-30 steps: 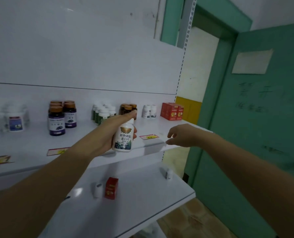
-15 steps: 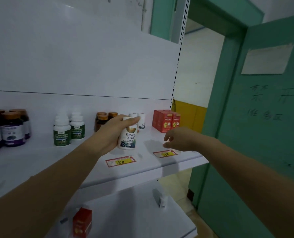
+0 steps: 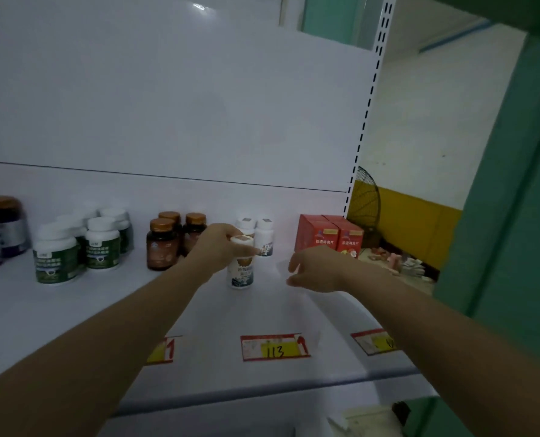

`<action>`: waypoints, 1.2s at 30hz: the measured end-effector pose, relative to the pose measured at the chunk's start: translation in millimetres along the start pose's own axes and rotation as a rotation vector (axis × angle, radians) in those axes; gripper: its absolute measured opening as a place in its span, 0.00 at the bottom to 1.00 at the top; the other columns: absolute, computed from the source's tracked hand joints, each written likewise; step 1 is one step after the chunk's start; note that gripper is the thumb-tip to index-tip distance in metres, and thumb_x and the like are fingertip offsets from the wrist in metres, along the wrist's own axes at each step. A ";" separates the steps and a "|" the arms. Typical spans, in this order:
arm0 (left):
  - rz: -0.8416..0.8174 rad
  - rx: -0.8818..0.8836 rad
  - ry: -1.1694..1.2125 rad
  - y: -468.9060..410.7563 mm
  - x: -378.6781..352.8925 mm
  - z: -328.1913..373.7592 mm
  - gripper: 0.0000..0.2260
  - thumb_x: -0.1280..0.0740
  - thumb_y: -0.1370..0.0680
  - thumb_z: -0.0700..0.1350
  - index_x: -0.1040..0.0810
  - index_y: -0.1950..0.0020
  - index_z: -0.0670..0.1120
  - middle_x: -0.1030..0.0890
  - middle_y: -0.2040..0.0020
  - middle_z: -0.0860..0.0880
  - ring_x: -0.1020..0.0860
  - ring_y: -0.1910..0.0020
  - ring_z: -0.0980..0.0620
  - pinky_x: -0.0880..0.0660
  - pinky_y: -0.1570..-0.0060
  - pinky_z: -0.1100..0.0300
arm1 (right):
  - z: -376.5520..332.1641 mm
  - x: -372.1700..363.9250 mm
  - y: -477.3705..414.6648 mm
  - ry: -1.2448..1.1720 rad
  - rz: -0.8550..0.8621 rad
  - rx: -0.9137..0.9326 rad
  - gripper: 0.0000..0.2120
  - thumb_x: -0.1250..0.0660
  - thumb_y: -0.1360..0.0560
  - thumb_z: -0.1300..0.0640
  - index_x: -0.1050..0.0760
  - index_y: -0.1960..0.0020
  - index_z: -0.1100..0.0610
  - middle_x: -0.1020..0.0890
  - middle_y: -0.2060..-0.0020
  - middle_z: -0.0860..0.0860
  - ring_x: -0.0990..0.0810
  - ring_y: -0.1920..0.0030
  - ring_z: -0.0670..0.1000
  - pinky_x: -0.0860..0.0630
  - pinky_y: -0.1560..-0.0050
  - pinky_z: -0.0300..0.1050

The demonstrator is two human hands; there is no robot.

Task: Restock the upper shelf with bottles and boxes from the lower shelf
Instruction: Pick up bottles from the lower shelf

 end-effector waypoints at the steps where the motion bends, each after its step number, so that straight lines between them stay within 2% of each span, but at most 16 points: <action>1: 0.052 -0.002 -0.049 -5.7 -0.4 0.9 0.17 0.25 0.31 0.38 0.22 0.45 0.36 0.22 0.57 0.45 0.25 0.62 0.54 0.31 0.69 0.65 | 3.7 -0.4 -5.3 0.004 -0.003 0.037 0.20 0.40 0.21 0.49 0.28 0.33 0.59 0.23 0.37 0.55 0.24 0.39 0.54 0.27 0.38 0.47; 3: 0.150 0.006 -0.140 -16.0 -1.1 3.2 0.20 0.24 0.31 0.39 0.24 0.42 0.38 0.23 0.53 0.44 0.24 0.58 0.50 0.27 0.63 0.62 | 12.1 0.6 -14.4 -0.014 -0.003 0.097 0.20 0.40 0.21 0.50 0.29 0.33 0.58 0.23 0.37 0.55 0.24 0.39 0.54 0.28 0.38 0.46; 6: 0.255 0.038 -0.153 -27.4 -5.5 1.5 0.23 0.24 0.31 0.38 0.26 0.39 0.39 0.23 0.44 0.42 0.23 0.49 0.46 0.24 0.51 0.54 | 21.2 -0.1 -26.5 -0.005 -0.006 0.176 0.20 0.40 0.20 0.50 0.30 0.32 0.58 0.24 0.36 0.55 0.25 0.38 0.54 0.29 0.38 0.44; 8: 0.312 0.038 -0.148 -33.2 -9.5 1.2 0.22 0.25 0.31 0.37 0.26 0.40 0.39 0.23 0.42 0.41 0.21 0.48 0.43 0.23 0.51 0.53 | 24.7 -3.0 -33.6 0.009 -0.021 0.218 0.20 0.40 0.20 0.50 0.31 0.31 0.58 0.24 0.36 0.55 0.25 0.37 0.54 0.30 0.38 0.45; 11: 0.357 0.036 -0.159 -39.6 -14.3 1.5 0.18 0.26 0.30 0.36 0.24 0.42 0.39 0.21 0.44 0.40 0.21 0.54 0.45 0.25 0.56 0.57 | 26.5 -5.7 -42.7 0.031 -0.042 0.267 0.20 0.40 0.20 0.49 0.29 0.32 0.58 0.24 0.36 0.55 0.25 0.38 0.54 0.29 0.38 0.46; 14: 0.368 0.032 -0.209 -43.1 -18.8 2.1 0.17 0.28 0.29 0.36 0.24 0.40 0.39 0.21 0.44 0.40 0.23 0.55 0.47 0.27 0.56 0.58 | 29.4 -6.2 -48.9 0.046 -0.048 0.278 0.19 0.41 0.20 0.49 0.26 0.36 0.60 0.22 0.39 0.56 0.23 0.41 0.54 0.27 0.39 0.47; 16: 0.386 0.025 -0.240 -45.6 -17.6 2.2 0.19 0.28 0.28 0.35 0.25 0.38 0.38 0.23 0.41 0.40 0.22 0.50 0.43 0.26 0.53 0.58 | 29.7 -5.3 -52.3 0.063 -0.045 0.286 0.19 0.41 0.20 0.49 0.25 0.37 0.62 0.21 0.41 0.56 0.23 0.42 0.55 0.26 0.39 0.48; 19: 0.392 0.020 -0.316 -51.3 -16.7 2.5 0.20 0.28 0.28 0.36 0.24 0.37 0.38 0.24 0.38 0.39 0.23 0.43 0.40 0.25 0.43 0.51 | 28.6 -3.4 -56.0 0.070 -0.040 0.303 0.19 0.41 0.21 0.50 0.26 0.37 0.61 0.22 0.41 0.56 0.23 0.41 0.55 0.26 0.39 0.49; 21: 0.382 0.026 -0.334 -53.6 -18.9 0.6 0.20 0.28 0.28 0.37 0.25 0.36 0.38 0.25 0.37 0.39 0.24 0.42 0.40 0.26 0.41 0.48 | 27.0 -2.0 -57.5 0.066 -0.033 0.310 0.19 0.41 0.21 0.50 0.28 0.35 0.60 0.23 0.39 0.55 0.24 0.40 0.55 0.27 0.38 0.48; 24: 0.395 0.044 -0.415 -52.7 -17.3 -3.2 0.24 0.27 0.29 0.40 0.27 0.34 0.39 0.26 0.37 0.39 0.25 0.41 0.41 0.26 0.42 0.50 | 23.9 -2.2 -56.2 0.074 -0.035 0.317 0.20 0.40 0.21 0.50 0.29 0.34 0.59 0.24 0.38 0.56 0.25 0.39 0.55 0.27 0.38 0.48; 27: 0.344 0.125 -0.557 -46.4 -18.2 -15.2 0.26 0.24 0.32 0.46 0.27 0.38 0.39 0.25 0.41 0.39 0.25 0.44 0.40 0.27 0.47 0.53 | 25.8 -1.5 -53.3 0.086 -0.035 0.316 0.19 0.40 0.21 0.50 0.28 0.34 0.60 0.24 0.38 0.56 0.25 0.39 0.55 0.27 0.38 0.48; 29: 0.227 0.233 -0.783 -36.2 -22.4 -24.2 0.24 0.27 0.30 0.51 0.28 0.40 0.40 0.25 0.42 0.41 0.25 0.44 0.42 0.28 0.50 0.55 | 28.6 1.6 -50.4 0.095 -0.030 0.311 0.19 0.40 0.21 0.50 0.29 0.34 0.60 0.24 0.37 0.56 0.25 0.39 0.55 0.27 0.39 0.47; 31: 0.098 0.298 -0.942 -24.9 -25.8 -30.8 0.22 0.30 0.27 0.53 0.27 0.39 0.41 0.23 0.41 0.43 0.25 0.44 0.44 0.27 0.48 0.55 | 31.1 4.2 -45.9 0.102 -0.026 0.304 0.20 0.41 0.20 0.50 0.28 0.34 0.60 0.24 0.37 0.56 0.25 0.39 0.55 0.27 0.39 0.46; 34: -0.029 0.343 -1.060 -7.1 -26.6 -31.1 0.17 0.32 0.26 0.54 0.24 0.46 0.42 0.22 0.47 0.44 0.24 0.51 0.46 0.27 0.51 0.56 | 33.2 4.2 -36.7 0.108 -0.031 0.303 0.20 0.40 0.21 0.50 0.28 0.34 0.59 0.24 0.37 0.56 0.24 0.39 0.54 0.27 0.38 0.46; 36: -0.072 0.375 -1.070 5.5 -25.6 -27.8 0.17 0.34 0.24 0.54 0.23 0.47 0.41 0.24 0.53 0.45 0.26 0.55 0.47 0.29 0.54 0.57 | 32.4 4.4 -28.4 0.115 -0.034 0.313 0.20 0.40 0.21 0.49 0.28 0.34 0.59 0.24 0.37 0.56 0.24 0.39 0.54 0.27 0.37 0.46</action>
Point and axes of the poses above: each hand's wrist, its own y-axis away from the middle knuckle, its own x-axis out of the back of the hand, z = x × y, the point moved 10 cm from there along -y, towards the middle knuckle
